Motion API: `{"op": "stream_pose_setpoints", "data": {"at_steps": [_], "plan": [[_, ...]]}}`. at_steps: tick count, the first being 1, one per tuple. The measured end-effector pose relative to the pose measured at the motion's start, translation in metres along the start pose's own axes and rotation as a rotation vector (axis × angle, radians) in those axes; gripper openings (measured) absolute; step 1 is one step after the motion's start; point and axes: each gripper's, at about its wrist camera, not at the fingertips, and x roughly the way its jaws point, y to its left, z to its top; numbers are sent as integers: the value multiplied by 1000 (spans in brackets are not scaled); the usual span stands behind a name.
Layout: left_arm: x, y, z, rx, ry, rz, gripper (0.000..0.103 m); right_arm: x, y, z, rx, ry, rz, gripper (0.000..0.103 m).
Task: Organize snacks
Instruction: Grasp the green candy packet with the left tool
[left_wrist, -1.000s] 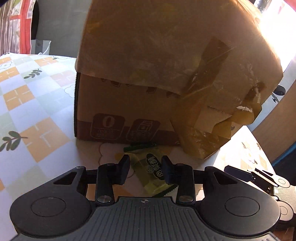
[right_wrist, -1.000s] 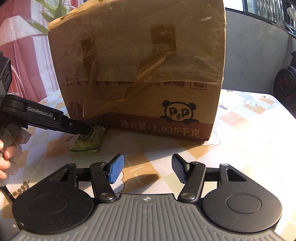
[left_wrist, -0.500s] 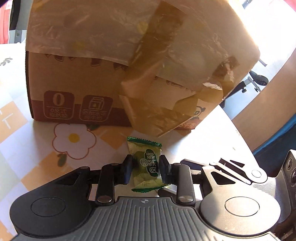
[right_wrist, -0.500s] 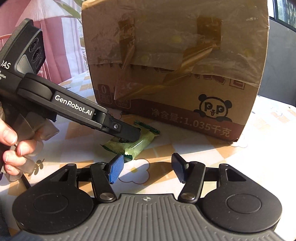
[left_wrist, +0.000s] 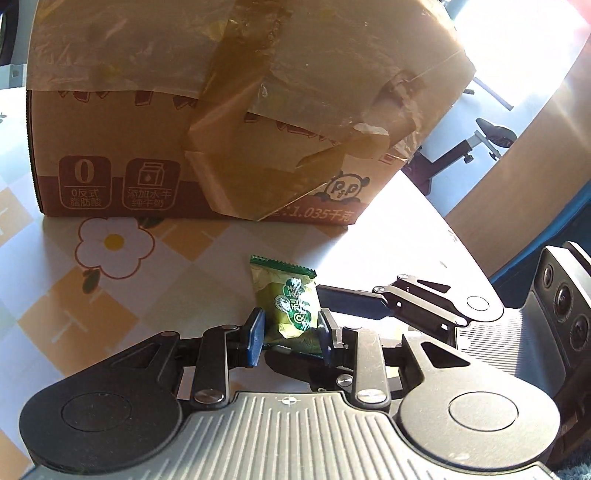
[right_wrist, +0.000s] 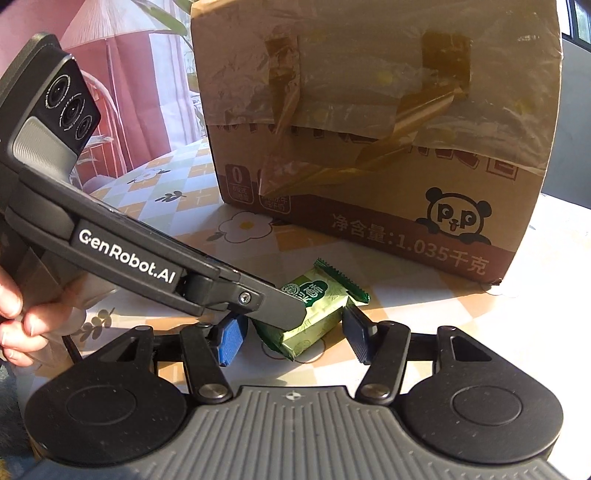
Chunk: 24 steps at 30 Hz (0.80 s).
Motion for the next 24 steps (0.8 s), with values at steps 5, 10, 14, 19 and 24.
{"op": "stream_pose_setpoints", "data": {"at_steps": [5, 10, 14, 19, 24], "plan": [[-4, -2, 0, 0, -6, 3, 29, -2, 1, 1, -5, 2, -11, 58], [-8, -9, 0, 23, -19, 2, 28, -5, 11, 0, -27, -8, -44, 51], [-15, -19, 4, 71, -44, -4, 28, -14, 12, -1, -24, -43, -61, 50], [-27, -35, 21, 134, -97, -36, 28, -36, 10, 12, -44, -121, -97, 50], [-49, -62, 46, 205, -177, -48, 28, -64, 9, 33, -73, -216, -140, 50]]}}
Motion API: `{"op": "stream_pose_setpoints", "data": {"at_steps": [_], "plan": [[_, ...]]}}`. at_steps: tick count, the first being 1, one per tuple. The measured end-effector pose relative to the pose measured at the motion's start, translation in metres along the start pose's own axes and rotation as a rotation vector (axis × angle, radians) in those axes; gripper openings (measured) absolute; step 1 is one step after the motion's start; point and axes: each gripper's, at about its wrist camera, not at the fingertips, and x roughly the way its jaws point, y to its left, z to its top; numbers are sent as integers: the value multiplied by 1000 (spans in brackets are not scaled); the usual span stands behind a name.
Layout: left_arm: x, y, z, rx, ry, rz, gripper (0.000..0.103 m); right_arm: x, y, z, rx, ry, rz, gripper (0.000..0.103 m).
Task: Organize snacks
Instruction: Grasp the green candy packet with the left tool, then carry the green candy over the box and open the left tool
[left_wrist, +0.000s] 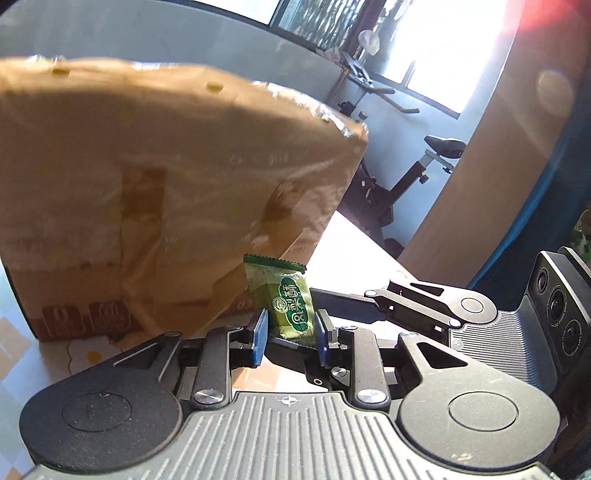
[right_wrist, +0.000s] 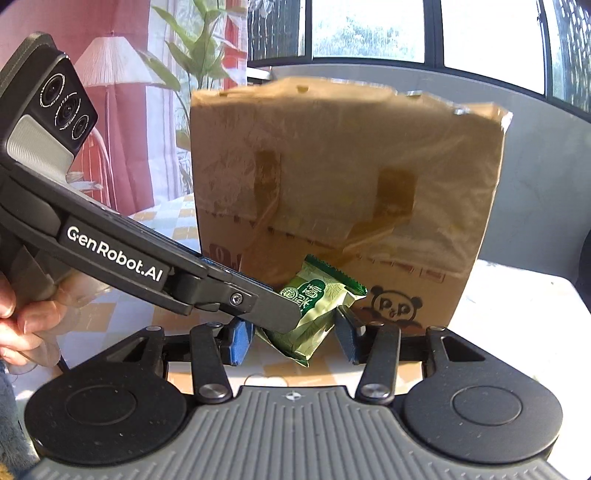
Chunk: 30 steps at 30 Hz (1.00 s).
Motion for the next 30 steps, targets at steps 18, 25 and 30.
{"op": "stream_pose_setpoints", "data": {"at_steps": [18, 25, 30], "plan": [[-8, -23, 124, 75, -231, -53, 29, -15, -58, 119, -75, -208, -25, 50], [30, -18, 153, 29, -187, 34, 29, 31, -92, 148, -7, -103, -12, 50], [37, -4, 144, -62, -140, 44, 29, 59, -105, 151, 34, 12, -6, 50]]}}
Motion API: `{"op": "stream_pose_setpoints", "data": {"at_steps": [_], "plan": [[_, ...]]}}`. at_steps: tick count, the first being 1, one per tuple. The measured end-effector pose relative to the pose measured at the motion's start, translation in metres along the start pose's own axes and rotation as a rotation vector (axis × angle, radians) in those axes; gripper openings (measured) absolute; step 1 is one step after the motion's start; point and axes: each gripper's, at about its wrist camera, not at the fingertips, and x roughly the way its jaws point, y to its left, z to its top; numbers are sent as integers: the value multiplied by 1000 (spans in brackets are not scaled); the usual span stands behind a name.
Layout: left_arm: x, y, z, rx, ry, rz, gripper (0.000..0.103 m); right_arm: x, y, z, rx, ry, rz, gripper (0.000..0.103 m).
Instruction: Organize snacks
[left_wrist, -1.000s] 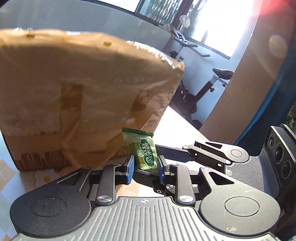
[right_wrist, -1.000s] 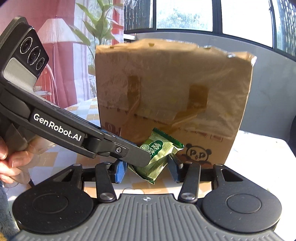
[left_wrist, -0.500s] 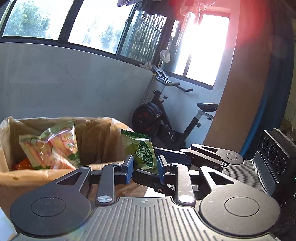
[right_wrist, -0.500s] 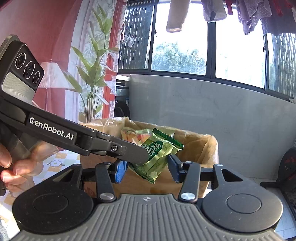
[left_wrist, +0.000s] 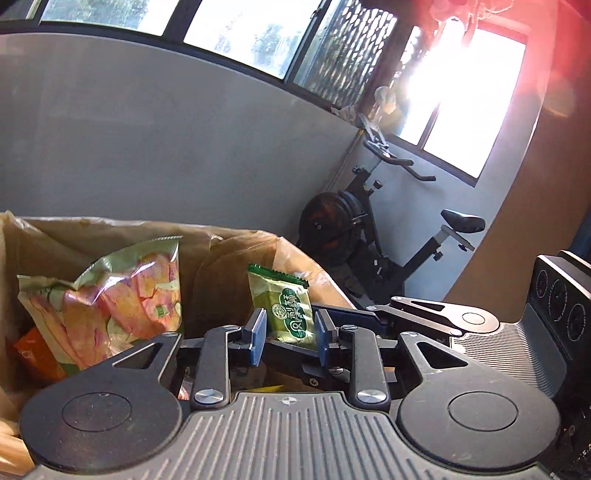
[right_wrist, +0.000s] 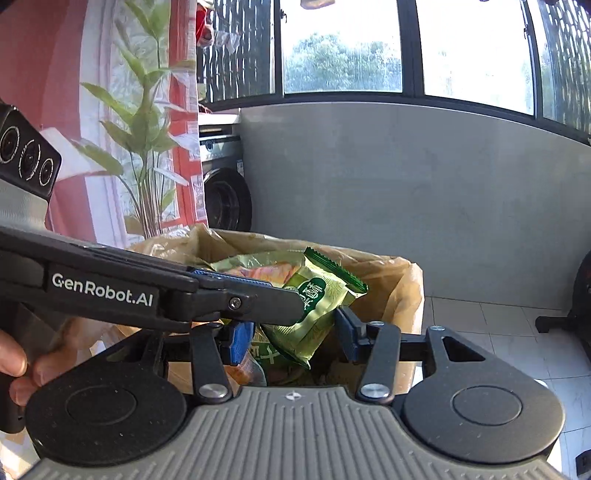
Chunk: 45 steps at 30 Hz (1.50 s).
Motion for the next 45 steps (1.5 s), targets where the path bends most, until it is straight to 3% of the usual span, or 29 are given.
{"op": "stream_pose_setpoints", "data": {"at_steps": [2, 3, 6, 9, 12, 17, 20, 22, 26, 34, 39, 45], "plan": [[-1, 2, -3, -3, 5, 28, 33, 5, 0, -1, 10, 41, -4, 52], [-3, 1, -4, 0, 2, 39, 40, 6, 0, -1, 19, 48, -8, 53], [-15, 9, 0, 1, -8, 70, 56, 2, 1, -4, 29, 33, -14, 71], [-22, 12, 10, 27, -14, 135, 65, -2, 2, -3, 37, 35, -43, 72], [-40, 10, 15, 55, -32, 209, 77, -11, 4, 0, 57, 12, -58, 82], [-75, 1, 18, 73, -59, 303, 88, -38, 11, 2, 71, -45, -91, 100], [-100, -6, 16, 95, -71, 365, 90, -56, 21, 3, 80, -77, -144, 103], [-118, -6, 13, 87, -85, 367, 91, -67, 30, 1, 84, -88, -175, 103], [-153, -8, 4, 52, -121, 392, 92, -91, 49, -2, 89, -96, -160, 103], [-217, -35, -26, 124, -203, 563, 92, -145, 89, -14, 141, -161, -216, 103], [-261, -59, -47, 170, -239, 532, 92, -171, 117, -31, 134, -193, -252, 103], [-294, -85, -65, 195, -291, 554, 92, -198, 137, -42, 170, -176, -234, 103]]}}
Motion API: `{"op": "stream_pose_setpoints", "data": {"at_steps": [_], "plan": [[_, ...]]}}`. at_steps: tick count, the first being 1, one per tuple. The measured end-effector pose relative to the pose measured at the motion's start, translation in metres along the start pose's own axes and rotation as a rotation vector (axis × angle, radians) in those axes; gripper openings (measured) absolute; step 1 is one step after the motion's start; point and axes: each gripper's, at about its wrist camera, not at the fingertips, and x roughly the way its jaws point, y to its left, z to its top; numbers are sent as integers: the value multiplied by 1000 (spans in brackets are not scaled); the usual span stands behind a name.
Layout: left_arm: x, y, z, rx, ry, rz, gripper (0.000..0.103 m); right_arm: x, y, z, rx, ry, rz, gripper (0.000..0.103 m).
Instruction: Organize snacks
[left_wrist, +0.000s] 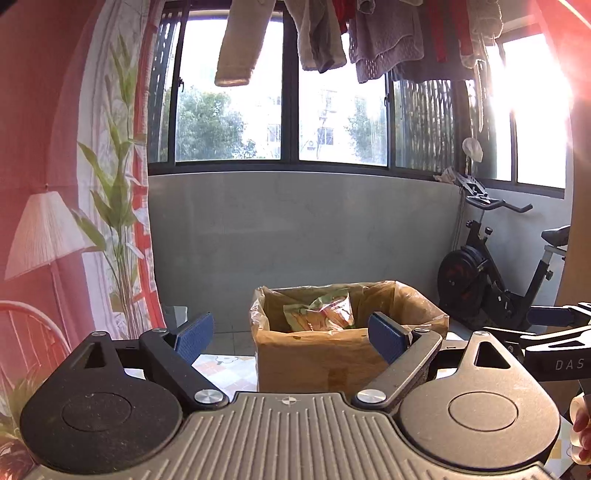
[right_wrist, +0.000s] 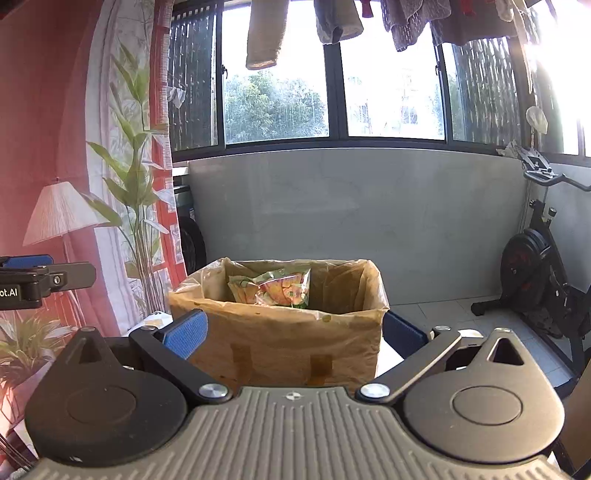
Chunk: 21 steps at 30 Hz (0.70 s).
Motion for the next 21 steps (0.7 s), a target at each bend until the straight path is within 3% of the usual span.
{"op": "stream_pose_setpoints", "data": {"at_steps": [9, 21], "plan": [[-39, -10, 7, 10, -43, 6, 92, -47, 10, 7, 19, -36, -5, 103], [-38, -9, 4, -26, -23, 32, 92, -59, 9, 12, 45, -68, -19, 103]]}}
